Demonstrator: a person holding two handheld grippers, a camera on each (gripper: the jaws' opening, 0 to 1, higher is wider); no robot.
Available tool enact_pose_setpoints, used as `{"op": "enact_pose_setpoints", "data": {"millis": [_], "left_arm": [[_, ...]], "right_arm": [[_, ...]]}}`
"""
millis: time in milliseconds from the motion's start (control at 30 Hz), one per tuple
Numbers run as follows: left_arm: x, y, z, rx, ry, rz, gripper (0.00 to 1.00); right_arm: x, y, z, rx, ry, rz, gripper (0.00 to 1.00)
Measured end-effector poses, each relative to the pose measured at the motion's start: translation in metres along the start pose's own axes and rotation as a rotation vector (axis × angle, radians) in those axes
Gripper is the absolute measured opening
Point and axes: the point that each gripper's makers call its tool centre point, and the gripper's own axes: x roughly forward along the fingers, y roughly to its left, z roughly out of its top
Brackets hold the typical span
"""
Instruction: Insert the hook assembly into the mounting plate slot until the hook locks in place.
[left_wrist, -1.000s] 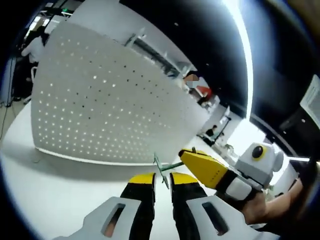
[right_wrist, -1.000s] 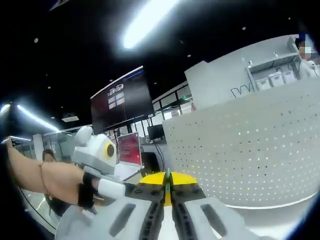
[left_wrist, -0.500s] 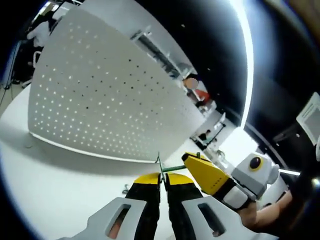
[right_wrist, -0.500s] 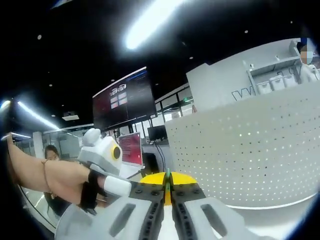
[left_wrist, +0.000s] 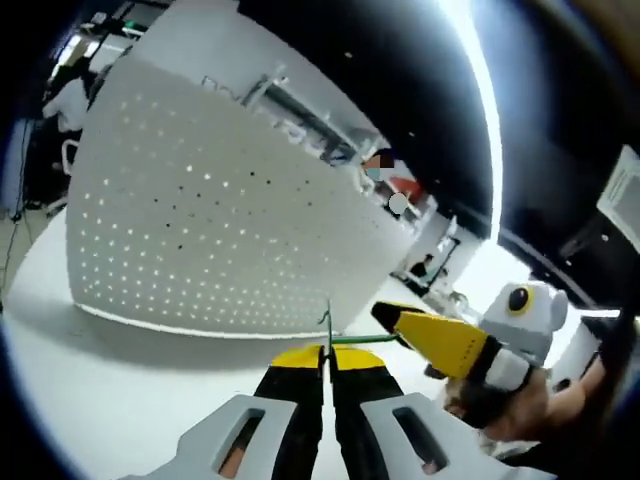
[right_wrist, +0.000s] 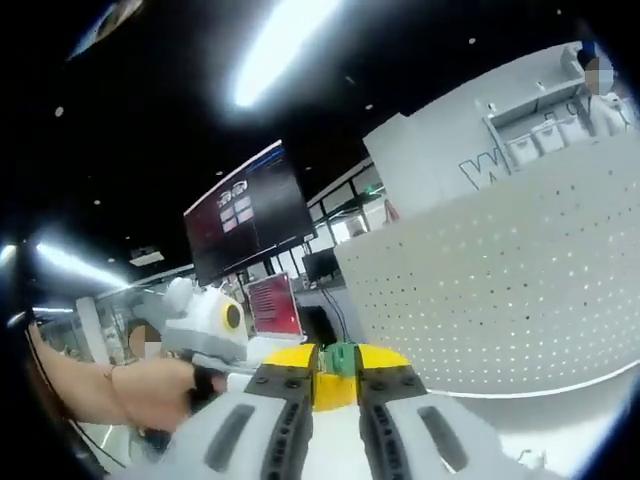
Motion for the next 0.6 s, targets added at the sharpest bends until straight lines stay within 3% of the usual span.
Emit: {"op": "enact_pose_setpoints", "data": {"millis": [133,233,433,600], "left_arm": [[-0.005,0.002,0.012,0.207,-0.016,0.050,0.01],[-0.005,-0.002,0.018,0.268,-0.018,0.065,0.01],[-0.005,-0.010,0.019,0.319,-0.008,0.071,0.01],[-0.005,-0.011,0.017,0.332,0.001,0.067,0.01]], "right_arm": [[-0.003,0.000,0.004,0.058,0.020,0.009,0.11],[-0.001,-0.003,-0.002,0.071,0.052,0.001,0.11],[0.005,0.006,-0.002,0.010,0.054,0.014,0.11],[0.007,0.008,-0.006,0.012,0.069,0.026,0.13]]}}
